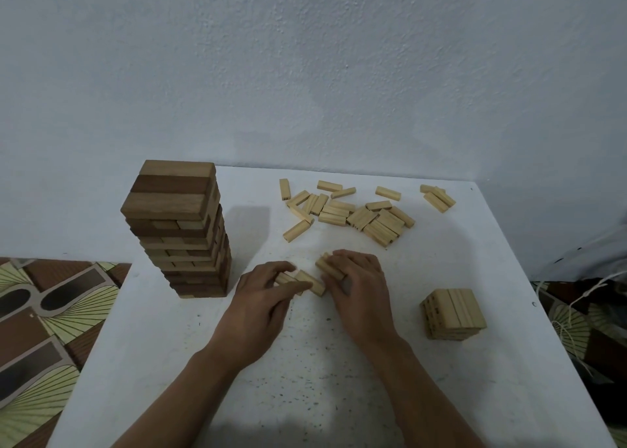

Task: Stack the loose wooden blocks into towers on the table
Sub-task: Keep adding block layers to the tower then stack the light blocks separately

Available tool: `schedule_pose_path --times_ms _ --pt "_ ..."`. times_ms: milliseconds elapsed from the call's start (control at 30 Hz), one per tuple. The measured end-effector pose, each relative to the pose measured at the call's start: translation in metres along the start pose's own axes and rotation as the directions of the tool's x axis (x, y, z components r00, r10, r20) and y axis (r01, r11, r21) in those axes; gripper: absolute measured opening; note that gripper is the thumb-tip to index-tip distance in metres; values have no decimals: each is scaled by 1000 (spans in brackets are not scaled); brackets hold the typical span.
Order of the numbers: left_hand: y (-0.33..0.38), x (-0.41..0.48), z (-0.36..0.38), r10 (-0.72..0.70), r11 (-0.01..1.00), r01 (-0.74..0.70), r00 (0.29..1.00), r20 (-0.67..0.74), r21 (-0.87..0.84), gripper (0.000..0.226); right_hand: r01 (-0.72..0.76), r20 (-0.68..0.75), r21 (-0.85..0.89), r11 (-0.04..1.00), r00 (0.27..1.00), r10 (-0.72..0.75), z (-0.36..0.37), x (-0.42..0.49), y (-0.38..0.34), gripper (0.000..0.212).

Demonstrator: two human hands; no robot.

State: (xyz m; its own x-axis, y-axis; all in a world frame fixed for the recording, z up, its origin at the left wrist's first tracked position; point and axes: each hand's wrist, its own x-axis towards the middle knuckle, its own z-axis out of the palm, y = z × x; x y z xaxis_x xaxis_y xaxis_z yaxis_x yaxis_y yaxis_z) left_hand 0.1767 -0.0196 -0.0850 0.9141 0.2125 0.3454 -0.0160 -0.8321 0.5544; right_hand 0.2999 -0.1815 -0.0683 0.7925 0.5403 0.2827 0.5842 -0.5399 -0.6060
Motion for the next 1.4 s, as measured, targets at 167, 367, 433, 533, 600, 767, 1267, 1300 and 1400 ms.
schedule_pose_path --times_ms 167,367,433,533,600,767,1267,1300,1400 --pt "1 -1 -2 -6 1000 6 999 34 22 35 -14 -69 -150 989 998 4 -4 -9 -6 23" --pt "4 1 -3 31 998 -34 998 46 53 29 8 -21 -167 986 1000 -12 -6 -16 -6 26" --pt "5 3 -3 38 998 -41 998 47 52 28 35 -19 -176 984 999 -39 -8 -20 -10 19" --pt "4 3 -3 53 999 -53 997 51 9 26 60 49 -119 991 997 -54 -8 -32 -16 26" --pt "4 3 -4 40 999 -39 998 52 -27 29 55 87 -52 997 995 -51 -9 -38 -16 35" --pt "6 4 -10 -29 991 36 998 52 -131 53 140 134 -24 990 982 -135 -14 -35 -8 34" --pt "19 10 -8 -33 999 32 973 226 7 66 153 326 181 972 923 -206 -30 -25 3 43" --pt "21 10 -7 -48 999 50 978 205 -4 64 122 312 200 972 932 -182 -31 -27 3 44" --pt "21 8 -1 -82 996 87 988 131 -35 63 81 255 222 972 957 -138 -32 -37 1 47"
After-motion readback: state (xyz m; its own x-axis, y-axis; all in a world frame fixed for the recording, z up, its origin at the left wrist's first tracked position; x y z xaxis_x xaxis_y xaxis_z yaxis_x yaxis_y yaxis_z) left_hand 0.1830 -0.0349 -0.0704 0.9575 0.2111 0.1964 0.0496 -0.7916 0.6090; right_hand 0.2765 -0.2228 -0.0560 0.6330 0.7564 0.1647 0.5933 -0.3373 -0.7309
